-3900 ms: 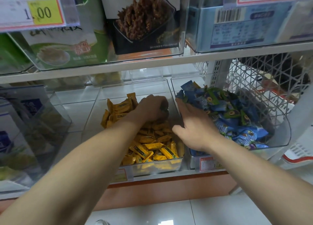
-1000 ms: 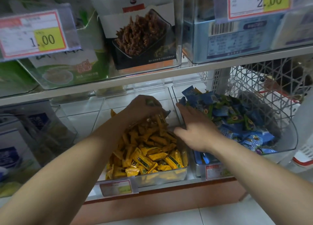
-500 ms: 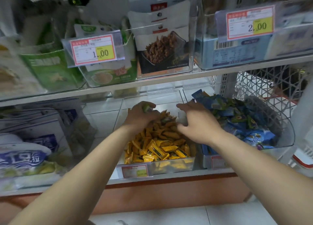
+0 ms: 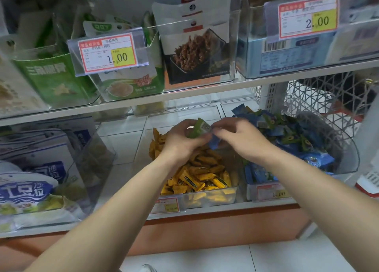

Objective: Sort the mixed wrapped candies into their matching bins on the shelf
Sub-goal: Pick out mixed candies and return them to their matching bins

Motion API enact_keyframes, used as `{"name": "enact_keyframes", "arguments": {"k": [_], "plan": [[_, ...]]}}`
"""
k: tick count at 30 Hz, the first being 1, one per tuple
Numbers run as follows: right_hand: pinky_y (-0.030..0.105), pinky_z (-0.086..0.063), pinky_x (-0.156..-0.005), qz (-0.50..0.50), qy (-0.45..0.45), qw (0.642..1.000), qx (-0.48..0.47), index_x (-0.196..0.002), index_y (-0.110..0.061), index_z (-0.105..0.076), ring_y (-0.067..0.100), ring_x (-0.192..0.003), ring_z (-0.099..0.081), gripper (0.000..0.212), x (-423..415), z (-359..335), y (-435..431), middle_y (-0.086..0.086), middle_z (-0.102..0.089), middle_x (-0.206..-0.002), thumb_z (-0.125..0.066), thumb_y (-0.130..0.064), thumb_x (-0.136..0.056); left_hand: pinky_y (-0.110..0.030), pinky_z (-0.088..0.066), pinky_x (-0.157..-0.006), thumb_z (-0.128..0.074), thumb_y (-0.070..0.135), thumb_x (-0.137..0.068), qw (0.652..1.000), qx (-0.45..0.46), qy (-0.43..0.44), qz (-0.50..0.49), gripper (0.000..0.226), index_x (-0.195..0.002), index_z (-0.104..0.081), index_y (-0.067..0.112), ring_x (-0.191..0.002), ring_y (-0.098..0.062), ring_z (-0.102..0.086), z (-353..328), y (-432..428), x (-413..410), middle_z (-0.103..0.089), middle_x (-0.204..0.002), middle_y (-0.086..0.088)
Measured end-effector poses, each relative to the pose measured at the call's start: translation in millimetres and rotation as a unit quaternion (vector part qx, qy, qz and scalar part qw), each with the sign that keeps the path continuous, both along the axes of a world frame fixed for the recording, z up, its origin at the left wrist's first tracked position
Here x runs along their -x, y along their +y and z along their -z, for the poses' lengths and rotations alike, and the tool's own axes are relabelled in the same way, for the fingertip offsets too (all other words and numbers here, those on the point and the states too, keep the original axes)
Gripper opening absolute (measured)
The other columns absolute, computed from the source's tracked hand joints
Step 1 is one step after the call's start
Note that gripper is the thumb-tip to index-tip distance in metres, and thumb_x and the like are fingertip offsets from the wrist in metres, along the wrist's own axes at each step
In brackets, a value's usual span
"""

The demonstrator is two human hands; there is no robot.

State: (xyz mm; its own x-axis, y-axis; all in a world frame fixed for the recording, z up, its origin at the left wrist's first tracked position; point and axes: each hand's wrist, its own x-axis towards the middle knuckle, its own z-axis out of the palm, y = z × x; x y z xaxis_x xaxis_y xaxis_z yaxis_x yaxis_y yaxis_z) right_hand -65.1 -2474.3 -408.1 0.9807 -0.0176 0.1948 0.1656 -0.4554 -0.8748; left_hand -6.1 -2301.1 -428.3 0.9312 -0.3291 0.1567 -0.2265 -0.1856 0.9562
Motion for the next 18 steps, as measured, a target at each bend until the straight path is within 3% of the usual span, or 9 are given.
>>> {"name": "enact_keyframes", "arguments": {"k": [2,4,6,8,11,13,18], "plan": [[0.029,-0.055,-0.072,0.029,-0.013,0.999,-0.033,-0.094,-0.019,-0.07,0.017,-0.083,-0.07,0.007,-0.8,-0.1,-6.3,0.005,-0.075,-0.092,-0.063,-0.017,-0.095,-0.025,-0.057,-0.067,-0.078,0.027,-0.082,0.996,0.055,0.051,0.046,0.025,-0.105,-0.068,0.026,-0.086,-0.015,-0.073,-2.3,-6.0,-4.2,-0.075,-0.099,0.002],[0.026,-0.053,-0.073,0.115,-0.06,0.992,-0.011,-0.093,-0.025,-0.069,0.013,-0.085,-0.068,0.008,-3.9,-0.5,-17.9,0.0,-0.074,-0.095,-0.067,-0.018,-0.093,-0.03,-0.057,-0.075,-0.07,0.032,-0.088,0.998,0.017,0.032,0.046,0.023,-0.109,-0.068,0.022,-0.089,-0.017,-0.072,-0.1,-12.6,-13.7,-0.074,-0.104,0.003],[0.028,-0.051,-0.073,0.194,-0.115,0.972,0.058,-0.098,-0.026,-0.069,0.015,-0.086,-0.066,0.009,-5.1,-0.4,-34.0,-0.003,-0.073,-0.095,-0.067,-0.022,-0.091,-0.029,-0.053,-0.084,-0.062,0.031,-0.095,0.982,-0.17,-0.088,-0.008,0.021,-0.114,-0.066,0.024,-0.097,-0.013,-0.068,8.4,-18.7,-28.7,-0.07,-0.111,0.008],[0.032,-0.051,-0.071,0.241,-0.141,0.944,0.176,-0.106,-0.026,-0.067,0.02,-0.085,-0.065,0.014,-2.0,3.5,-50.7,-0.002,-0.07,-0.096,-0.063,-0.027,-0.093,-0.03,-0.048,-0.091,-0.055,0.032,-0.098,0.927,-0.345,-0.147,-0.024,0.03,-0.128,-0.059,0.028,-0.111,-0.017,-0.061,19.0,-25.4,-38.2,-0.064,-0.126,0.005],[0.038,-0.05,-0.078,0.256,-0.095,0.889,0.368,-0.114,-0.029,-0.066,0.03,-0.094,-0.063,0.021,4.5,14.7,-67.6,0.003,-0.064,-0.106,-0.054,-0.034,-0.098,-0.038,-0.046,-0.099,-0.047,0.045,-0.099,0.847,-0.506,-0.161,0.011,0.045,-0.141,-0.048,0.03,-0.124,-0.027,-0.055,35.1,-33.0,-45.5,-0.053,-0.143,-0.002],[0.041,-0.046,-0.089,0.242,-0.032,0.868,0.432,-0.115,-0.032,-0.067,0.031,-0.106,-0.059,0.026,5.1,17.2,-71.0,0.004,-0.061,-0.114,-0.047,-0.041,-0.101,-0.038,-0.044,-0.099,-0.05,0.052,-0.096,0.82,-0.54,-0.19,0.006,0.049,-0.137,-0.052,0.025,-0.123,-0.029,-0.056,40.3,-36.1,-47.4,-0.055,-0.141,-0.004],[0.046,-0.037,-0.102,0.22,0.055,0.874,0.431,-0.125,-0.031,-0.064,0.032,-0.125,-0.047,0.038,4.0,12.3,-71.2,0.004,-0.056,-0.13,-0.038,-0.045,-0.1,-0.025,-0.048,-0.089,-0.066,0.027,-0.092,0.905,-0.4,-0.146,0.0,0.031,-0.122,-0.065,0.024,-0.112,-0.018,-0.06,35.6,-30.0,-47.1,-0.066,-0.122,0.002]]}}
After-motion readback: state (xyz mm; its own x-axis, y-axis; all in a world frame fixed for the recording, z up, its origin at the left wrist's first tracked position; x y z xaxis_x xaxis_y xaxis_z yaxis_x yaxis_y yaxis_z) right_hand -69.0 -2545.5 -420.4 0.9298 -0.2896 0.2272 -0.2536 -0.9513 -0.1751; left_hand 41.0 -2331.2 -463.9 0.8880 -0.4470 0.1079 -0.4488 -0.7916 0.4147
